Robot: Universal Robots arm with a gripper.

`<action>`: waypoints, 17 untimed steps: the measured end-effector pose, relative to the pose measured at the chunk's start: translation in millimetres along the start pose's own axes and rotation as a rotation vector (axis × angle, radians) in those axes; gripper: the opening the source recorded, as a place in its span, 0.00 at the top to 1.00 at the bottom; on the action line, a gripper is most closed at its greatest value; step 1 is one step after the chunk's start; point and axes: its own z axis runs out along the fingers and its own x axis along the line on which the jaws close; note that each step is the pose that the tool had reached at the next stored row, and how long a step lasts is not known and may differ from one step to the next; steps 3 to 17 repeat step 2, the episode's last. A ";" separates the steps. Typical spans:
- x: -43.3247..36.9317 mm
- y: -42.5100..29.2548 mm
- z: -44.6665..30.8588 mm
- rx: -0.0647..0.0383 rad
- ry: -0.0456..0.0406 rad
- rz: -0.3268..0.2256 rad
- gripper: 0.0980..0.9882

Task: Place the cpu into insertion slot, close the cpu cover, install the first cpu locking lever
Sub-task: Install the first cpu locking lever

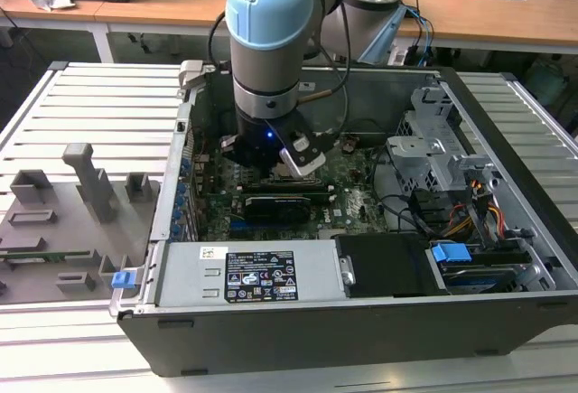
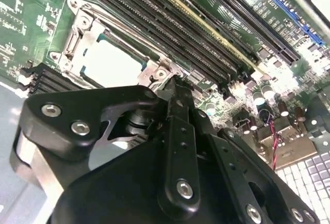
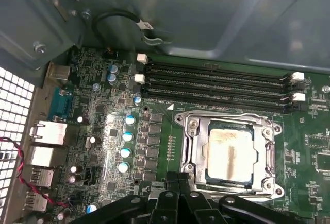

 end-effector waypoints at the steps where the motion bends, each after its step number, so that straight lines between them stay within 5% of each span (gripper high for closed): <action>1: -0.1 0.3 -1.1 0.000 0.0000 0.000 1.00; 17: -0.1 0.4 -1.8 0.000 0.0000 0.000 1.00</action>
